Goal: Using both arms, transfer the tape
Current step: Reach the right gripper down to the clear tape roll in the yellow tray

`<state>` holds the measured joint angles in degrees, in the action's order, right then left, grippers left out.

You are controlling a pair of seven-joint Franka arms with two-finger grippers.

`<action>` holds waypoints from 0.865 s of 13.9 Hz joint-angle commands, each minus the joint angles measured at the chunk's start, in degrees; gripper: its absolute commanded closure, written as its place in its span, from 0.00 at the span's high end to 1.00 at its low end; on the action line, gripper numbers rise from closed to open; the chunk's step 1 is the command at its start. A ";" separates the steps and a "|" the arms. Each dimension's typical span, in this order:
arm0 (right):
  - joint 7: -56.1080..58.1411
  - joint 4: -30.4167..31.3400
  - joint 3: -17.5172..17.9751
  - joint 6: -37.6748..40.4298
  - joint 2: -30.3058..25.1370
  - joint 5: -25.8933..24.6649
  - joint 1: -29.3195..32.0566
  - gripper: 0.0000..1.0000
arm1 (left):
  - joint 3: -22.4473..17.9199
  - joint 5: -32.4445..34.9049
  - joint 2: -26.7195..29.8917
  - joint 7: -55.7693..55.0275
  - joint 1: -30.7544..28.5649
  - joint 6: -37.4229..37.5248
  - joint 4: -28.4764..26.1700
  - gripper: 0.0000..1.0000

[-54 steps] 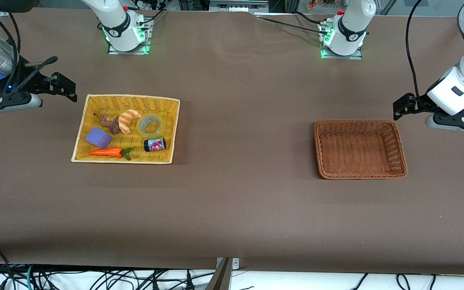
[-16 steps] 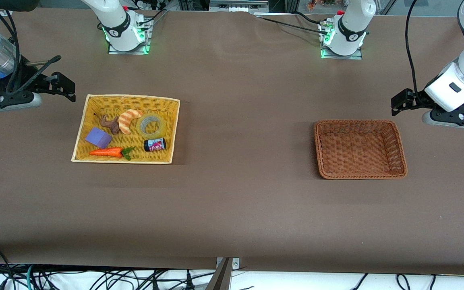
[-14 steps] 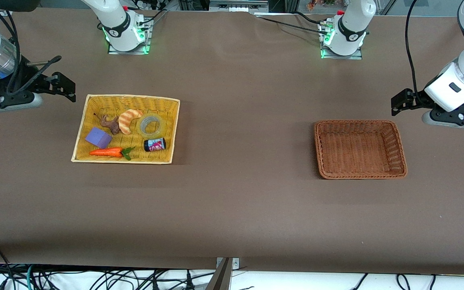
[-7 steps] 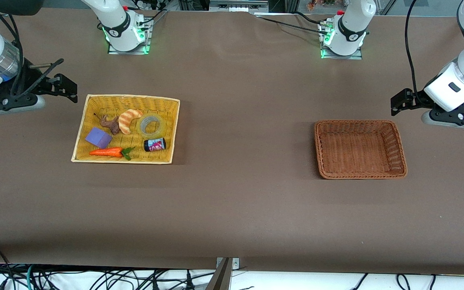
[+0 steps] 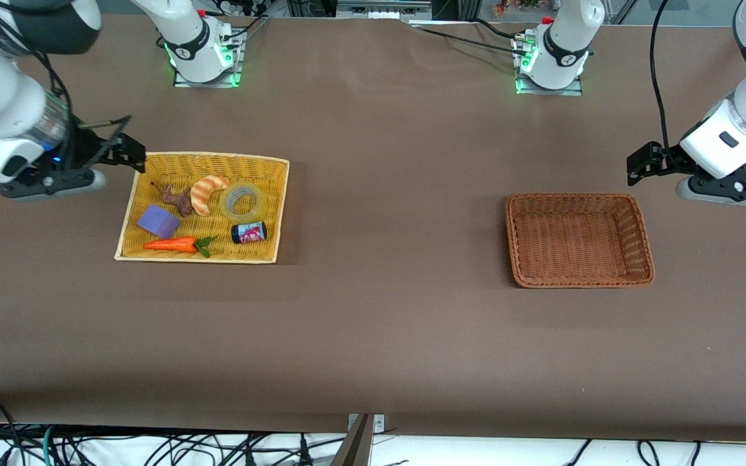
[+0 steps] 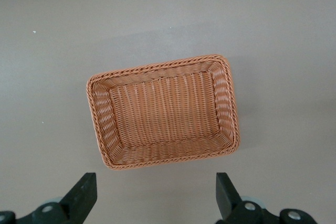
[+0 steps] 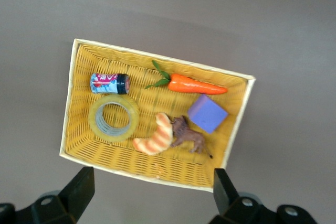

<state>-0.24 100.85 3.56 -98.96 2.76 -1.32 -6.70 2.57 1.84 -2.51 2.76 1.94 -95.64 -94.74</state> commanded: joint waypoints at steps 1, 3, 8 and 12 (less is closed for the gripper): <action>-4.06 10.12 3.10 -8.58 -1.09 -0.26 -0.16 1.00 | -0.02 -0.17 -0.13 1.11 0.17 1.16 1.32 1.00; -4.06 16.01 3.82 -15.26 -0.83 -0.18 -0.24 1.00 | -0.02 -0.17 -0.13 1.11 0.17 1.16 1.31 1.00; -12.23 31.14 8.21 -31.28 -0.22 -0.18 -0.68 1.00 | -0.02 -0.17 -0.13 1.11 0.17 1.16 1.32 1.00; -12.15 35.72 8.13 -39.79 3.29 -0.18 -0.60 1.00 | -0.02 -0.08 -0.13 1.02 0.17 1.16 1.32 1.00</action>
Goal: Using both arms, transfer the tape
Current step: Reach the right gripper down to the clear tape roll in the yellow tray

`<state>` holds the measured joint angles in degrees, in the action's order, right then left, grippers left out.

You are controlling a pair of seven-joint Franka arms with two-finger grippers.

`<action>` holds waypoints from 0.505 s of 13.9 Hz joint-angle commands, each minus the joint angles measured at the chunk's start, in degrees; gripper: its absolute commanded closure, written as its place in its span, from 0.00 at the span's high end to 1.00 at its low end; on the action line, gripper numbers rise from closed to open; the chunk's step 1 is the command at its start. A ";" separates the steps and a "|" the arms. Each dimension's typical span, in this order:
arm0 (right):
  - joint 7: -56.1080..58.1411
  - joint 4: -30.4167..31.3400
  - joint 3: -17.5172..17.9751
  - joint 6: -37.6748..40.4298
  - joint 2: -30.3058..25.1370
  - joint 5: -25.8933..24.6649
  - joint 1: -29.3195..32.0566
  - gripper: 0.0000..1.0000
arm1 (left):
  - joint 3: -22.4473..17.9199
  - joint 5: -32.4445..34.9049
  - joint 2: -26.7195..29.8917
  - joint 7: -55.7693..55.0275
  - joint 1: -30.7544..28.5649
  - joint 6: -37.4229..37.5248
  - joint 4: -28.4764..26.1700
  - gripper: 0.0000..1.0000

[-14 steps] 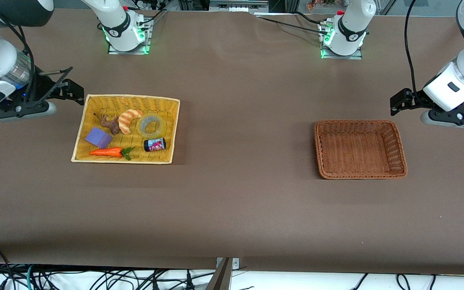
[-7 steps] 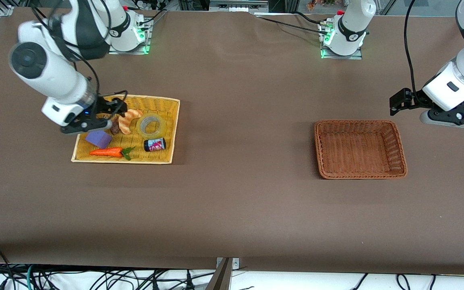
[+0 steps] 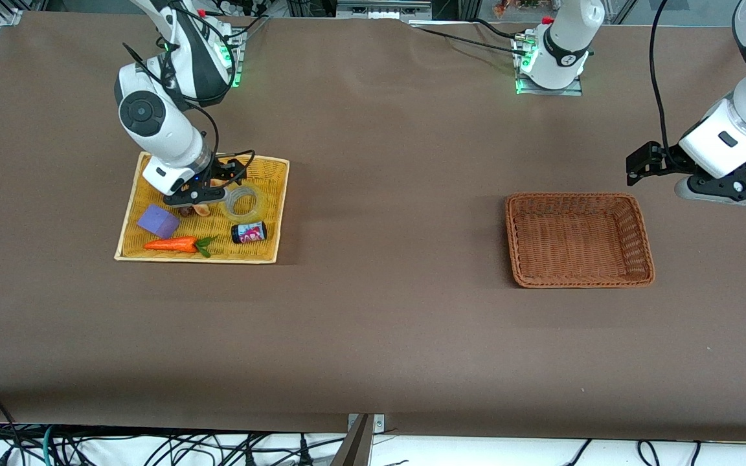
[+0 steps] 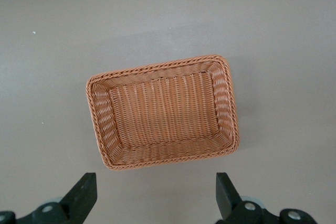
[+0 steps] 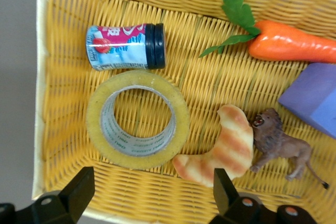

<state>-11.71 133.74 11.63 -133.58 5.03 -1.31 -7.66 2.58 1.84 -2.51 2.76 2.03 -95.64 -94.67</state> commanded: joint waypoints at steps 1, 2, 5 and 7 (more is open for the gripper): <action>-0.69 3.02 0.06 -7.03 2.78 -0.18 0.37 1.00 | -0.03 -0.08 -0.12 1.02 0.08 1.16 1.24 1.00; -0.34 2.93 -0.12 -7.91 3.93 -0.18 0.37 1.00 | -0.03 -0.17 -0.12 1.11 0.08 1.16 1.24 1.00; 0.02 2.84 -0.64 -11.87 6.83 -0.27 0.45 1.00 | -0.03 -0.17 -0.12 1.11 0.08 1.16 1.24 1.00; 0.89 2.75 -1.70 -13.37 7.98 -0.45 0.63 1.00 | -0.03 -0.08 -0.12 1.11 0.08 1.16 1.24 1.00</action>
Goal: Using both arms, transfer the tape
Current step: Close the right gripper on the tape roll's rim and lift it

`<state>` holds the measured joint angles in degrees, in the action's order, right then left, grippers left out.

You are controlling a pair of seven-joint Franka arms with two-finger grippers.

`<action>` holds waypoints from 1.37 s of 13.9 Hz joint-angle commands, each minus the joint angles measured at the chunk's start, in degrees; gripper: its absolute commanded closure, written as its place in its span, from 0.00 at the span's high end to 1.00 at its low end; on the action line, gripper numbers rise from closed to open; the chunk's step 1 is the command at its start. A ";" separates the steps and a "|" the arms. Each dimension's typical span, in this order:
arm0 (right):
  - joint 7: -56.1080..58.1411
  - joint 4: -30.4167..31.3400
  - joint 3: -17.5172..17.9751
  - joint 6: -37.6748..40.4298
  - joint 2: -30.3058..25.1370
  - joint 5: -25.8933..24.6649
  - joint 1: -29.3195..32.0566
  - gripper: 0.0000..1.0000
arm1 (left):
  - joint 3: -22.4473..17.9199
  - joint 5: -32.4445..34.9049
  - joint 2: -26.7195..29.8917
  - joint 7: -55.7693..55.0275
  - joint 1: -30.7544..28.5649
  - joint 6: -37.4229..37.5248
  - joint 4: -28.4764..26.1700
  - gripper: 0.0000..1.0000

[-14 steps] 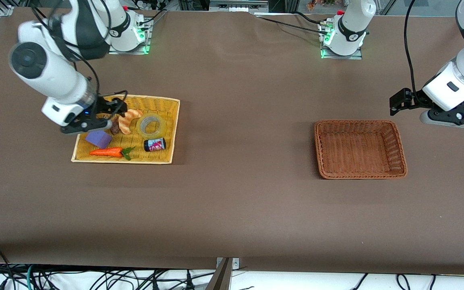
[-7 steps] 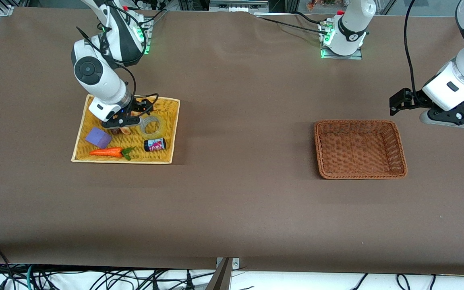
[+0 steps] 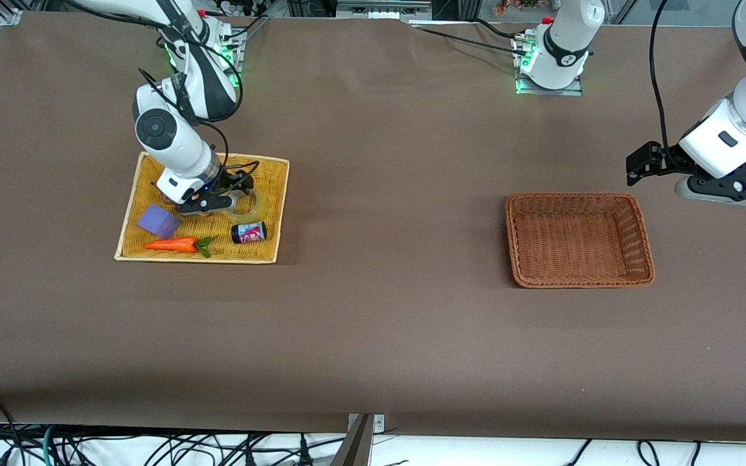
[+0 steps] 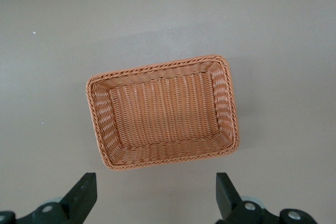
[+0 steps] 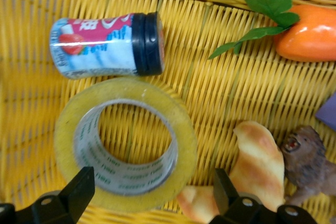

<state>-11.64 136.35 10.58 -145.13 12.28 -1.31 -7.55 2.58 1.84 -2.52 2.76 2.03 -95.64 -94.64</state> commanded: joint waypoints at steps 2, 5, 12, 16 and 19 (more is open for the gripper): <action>1.26 -0.21 -0.82 -1.91 1.08 -0.36 0.78 0.99 | -0.03 -0.08 -0.12 1.11 0.08 1.16 1.21 1.00; 1.18 -0.29 -0.82 -4.01 2.92 -0.36 0.87 0.79 | -0.03 -0.08 -0.12 1.11 0.17 1.16 1.21 1.00; 0.47 -0.99 -0.82 -3.84 3.37 -0.09 0.87 0.00 | -0.03 -0.08 -0.12 1.11 0.08 1.16 1.21 1.00; 0.91 -5.90 -0.74 3.06 1.09 -0.09 0.87 0.00 | -0.03 -0.08 -0.12 1.11 0.08 1.16 1.21 1.00; 0.21 -20.55 -0.30 23.42 0.90 -0.01 0.52 0.00 | -0.03 -0.08 -0.12 1.11 0.08 1.16 1.21 1.00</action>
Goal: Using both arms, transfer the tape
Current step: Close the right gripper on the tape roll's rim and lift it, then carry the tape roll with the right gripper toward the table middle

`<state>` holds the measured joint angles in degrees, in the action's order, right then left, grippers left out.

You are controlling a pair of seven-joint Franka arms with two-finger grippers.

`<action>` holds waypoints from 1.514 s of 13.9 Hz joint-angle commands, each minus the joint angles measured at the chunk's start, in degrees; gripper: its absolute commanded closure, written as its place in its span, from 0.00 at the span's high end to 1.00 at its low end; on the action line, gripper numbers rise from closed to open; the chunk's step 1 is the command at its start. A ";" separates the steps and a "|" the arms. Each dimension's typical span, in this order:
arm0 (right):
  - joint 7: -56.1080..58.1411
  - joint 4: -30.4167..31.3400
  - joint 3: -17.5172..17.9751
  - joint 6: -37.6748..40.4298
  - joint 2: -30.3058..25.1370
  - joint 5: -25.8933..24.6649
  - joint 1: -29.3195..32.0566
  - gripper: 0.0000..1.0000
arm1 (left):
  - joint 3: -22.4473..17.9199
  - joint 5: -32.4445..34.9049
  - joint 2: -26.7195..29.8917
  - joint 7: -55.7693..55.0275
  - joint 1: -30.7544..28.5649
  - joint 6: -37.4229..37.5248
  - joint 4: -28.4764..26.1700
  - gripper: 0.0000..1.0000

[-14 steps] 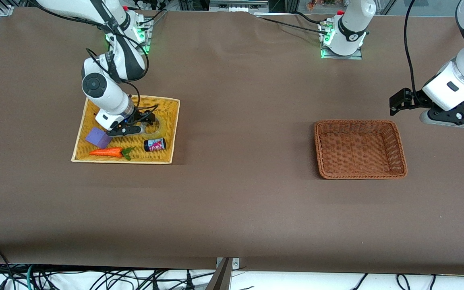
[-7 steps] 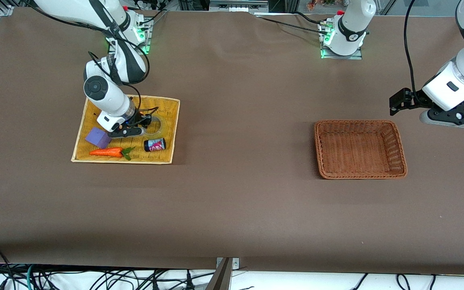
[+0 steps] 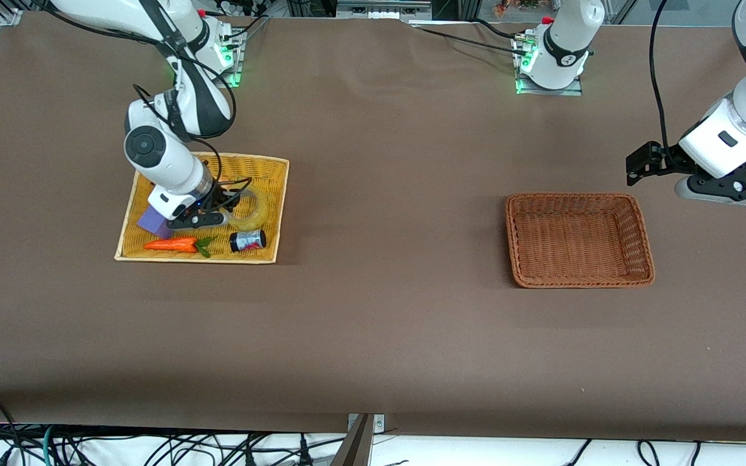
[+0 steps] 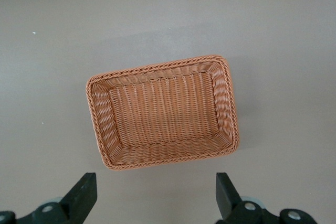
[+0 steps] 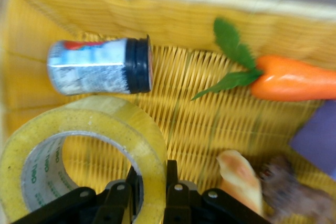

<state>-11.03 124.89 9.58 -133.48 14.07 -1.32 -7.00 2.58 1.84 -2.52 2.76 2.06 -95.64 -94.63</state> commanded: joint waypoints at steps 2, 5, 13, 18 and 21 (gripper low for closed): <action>-2.40 -15.53 0.88 17.36 -0.19 0.26 -2.48 0.00 | -0.03 -0.08 -0.12 1.02 0.05 1.16 1.20 1.00; -14.42 -20.19 0.88 17.12 3.31 0.35 -10.99 0.00 | 0.06 -0.08 -0.21 0.84 0.58 1.16 1.29 1.00; -48.00 -39.11 0.44 2.73 25.64 1.06 -34.91 0.00 | 0.06 -0.08 -0.82 1.02 1.46 1.25 1.29 1.00; -55.59 -39.11 0.44 -4.06 30.83 -4.75 -37.48 0.00 | -0.03 0.01 -0.82 1.02 1.46 1.25 1.20 1.00; -55.59 -39.11 0.44 -4.60 31.80 -4.75 -37.39 0.05 | -0.03 0.01 -0.82 1.02 1.37 1.25 1.20 1.00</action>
<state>-65.24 87.57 9.86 -138.07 45.28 -4.90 -44.39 2.68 1.83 -2.88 2.76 3.37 -95.52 -94.63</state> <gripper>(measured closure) 0.784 0.000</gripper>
